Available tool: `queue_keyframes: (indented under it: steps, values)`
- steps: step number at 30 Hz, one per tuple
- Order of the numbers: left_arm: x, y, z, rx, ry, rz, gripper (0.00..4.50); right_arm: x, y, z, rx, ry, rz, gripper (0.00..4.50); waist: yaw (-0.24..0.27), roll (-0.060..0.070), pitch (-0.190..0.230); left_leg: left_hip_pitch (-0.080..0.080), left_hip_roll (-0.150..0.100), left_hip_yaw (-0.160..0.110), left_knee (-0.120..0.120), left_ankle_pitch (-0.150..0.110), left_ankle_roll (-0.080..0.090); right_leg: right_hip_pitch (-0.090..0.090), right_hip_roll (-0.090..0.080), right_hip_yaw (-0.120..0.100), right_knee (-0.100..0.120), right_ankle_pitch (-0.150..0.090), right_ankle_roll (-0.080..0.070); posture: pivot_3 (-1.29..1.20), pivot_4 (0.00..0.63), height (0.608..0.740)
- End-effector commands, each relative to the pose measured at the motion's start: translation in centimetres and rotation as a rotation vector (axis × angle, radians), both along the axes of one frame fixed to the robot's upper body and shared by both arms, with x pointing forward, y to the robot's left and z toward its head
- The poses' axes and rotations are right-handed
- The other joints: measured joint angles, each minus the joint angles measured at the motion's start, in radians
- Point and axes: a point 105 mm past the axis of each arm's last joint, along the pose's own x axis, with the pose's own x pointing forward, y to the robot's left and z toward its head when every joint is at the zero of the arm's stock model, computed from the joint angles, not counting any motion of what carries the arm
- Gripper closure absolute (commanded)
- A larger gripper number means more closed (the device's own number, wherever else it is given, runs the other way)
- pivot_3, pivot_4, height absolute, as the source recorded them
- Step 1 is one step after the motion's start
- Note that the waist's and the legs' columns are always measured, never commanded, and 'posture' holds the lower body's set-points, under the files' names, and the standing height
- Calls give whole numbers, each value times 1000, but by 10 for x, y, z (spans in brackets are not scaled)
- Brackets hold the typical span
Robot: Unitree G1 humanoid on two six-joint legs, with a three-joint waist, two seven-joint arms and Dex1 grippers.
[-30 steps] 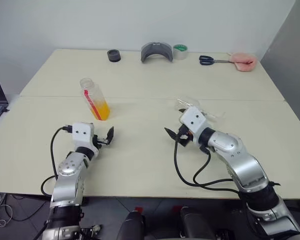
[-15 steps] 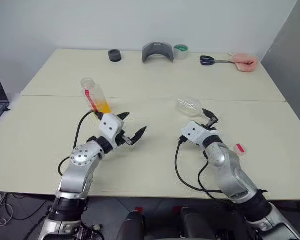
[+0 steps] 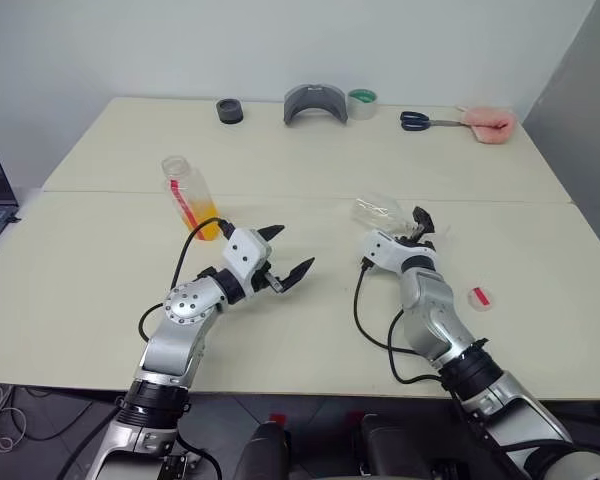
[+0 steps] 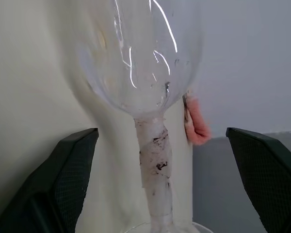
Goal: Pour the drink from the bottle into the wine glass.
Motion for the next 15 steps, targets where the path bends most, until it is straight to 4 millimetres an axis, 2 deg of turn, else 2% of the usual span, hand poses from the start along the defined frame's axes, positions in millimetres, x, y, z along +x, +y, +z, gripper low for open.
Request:
queue_keyframes:
  steps: [1, 2, 5, 15]
  values:
    - [-3, -12, 9, -30, -32, -55, 25, 8, -5, 7, -72, -31, -2, 0, 0, 0, 0, 0, 0, 0, 0, 0, 0, 0, 0, 0, 0, 0, 0, 0, 150, 740]
    - [-4, -15, 8, -45, -23, -70, 25, 10, -6, 6, -89, -26, 2, 0, 0, 0, 0, 0, 0, 0, 0, 0, 0, 0, 0, 0, 0, 0, 0, 0, 150, 740]
    - [-6, -19, 9, -77, -8, -104, 0, 15, -6, 5, -114, -10, 18, 572, -1, 0, 0, 0, 0, 0, 0, 0, 0, 0, 0, 0, 0, 0, 0, 0, 150, 740]
    - [-14, -22, 0, -109, 49, -144, 0, 21, -4, 4, -108, 21, 47, 4061, -2, 0, 0, 0, 1, 0, 0, -2, 3, 0, 0, 0, 0, 0, 0, 0, 150, 740]
